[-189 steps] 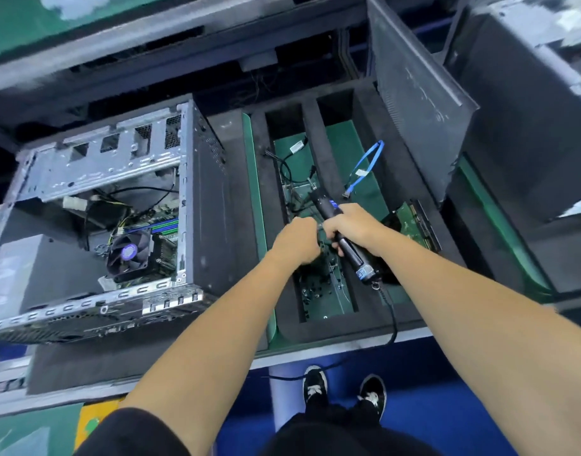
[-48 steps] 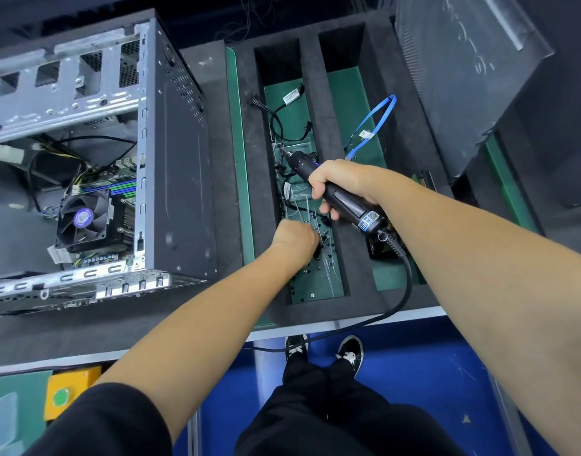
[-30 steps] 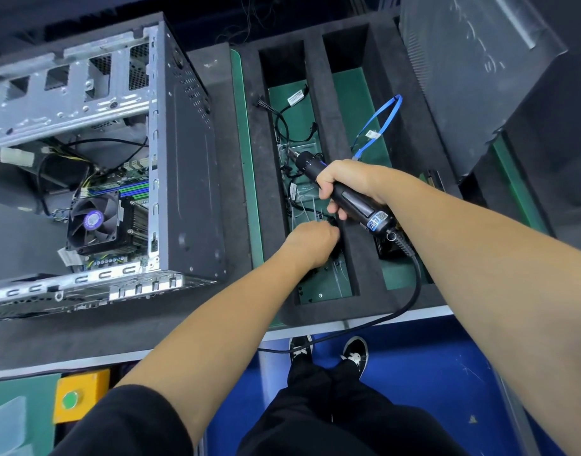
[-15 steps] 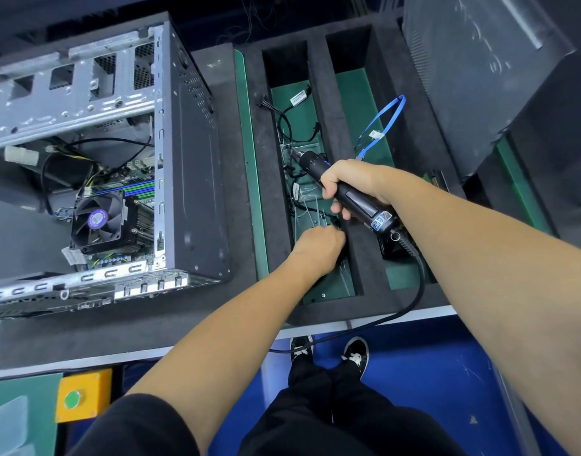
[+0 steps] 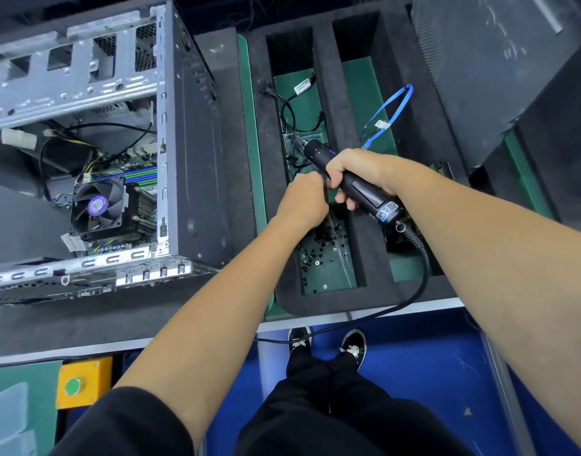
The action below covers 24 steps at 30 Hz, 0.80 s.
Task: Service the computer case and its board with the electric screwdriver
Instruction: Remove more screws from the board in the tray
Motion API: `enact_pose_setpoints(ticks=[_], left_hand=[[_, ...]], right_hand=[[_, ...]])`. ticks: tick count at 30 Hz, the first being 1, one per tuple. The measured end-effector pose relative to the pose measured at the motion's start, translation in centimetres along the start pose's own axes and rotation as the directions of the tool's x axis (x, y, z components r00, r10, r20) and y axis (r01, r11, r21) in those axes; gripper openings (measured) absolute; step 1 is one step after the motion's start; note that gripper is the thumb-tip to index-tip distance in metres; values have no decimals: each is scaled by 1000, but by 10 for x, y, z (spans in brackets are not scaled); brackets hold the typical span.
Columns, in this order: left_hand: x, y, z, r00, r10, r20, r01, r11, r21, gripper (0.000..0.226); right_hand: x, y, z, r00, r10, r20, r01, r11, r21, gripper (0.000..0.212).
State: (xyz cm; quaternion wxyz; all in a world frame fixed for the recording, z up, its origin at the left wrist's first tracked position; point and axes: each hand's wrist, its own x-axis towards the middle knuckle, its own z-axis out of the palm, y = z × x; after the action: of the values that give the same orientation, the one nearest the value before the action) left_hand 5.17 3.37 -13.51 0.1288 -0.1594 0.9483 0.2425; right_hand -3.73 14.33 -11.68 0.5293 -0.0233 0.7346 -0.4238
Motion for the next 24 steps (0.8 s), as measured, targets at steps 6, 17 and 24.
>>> enact_pose_setpoints(ticks=[6, 17, 24], left_hand=[[-5, -2, 2, 993, 107, 40, -114, 954, 276, 23], [-25, 9, 51, 977, 58, 207, -63, 998, 14, 39], [-22, 6, 55, 974, -15, 228, 23, 999, -35, 30]], right_hand=[[-1, -1, 1, 1000, -1, 1, 1, 1000, -7, 40], [0, -1, 0, 1000, 14, 11, -14, 1000, -11, 46], [1, -1, -2, 1000, 16, 17, -16, 1000, -16, 48]])
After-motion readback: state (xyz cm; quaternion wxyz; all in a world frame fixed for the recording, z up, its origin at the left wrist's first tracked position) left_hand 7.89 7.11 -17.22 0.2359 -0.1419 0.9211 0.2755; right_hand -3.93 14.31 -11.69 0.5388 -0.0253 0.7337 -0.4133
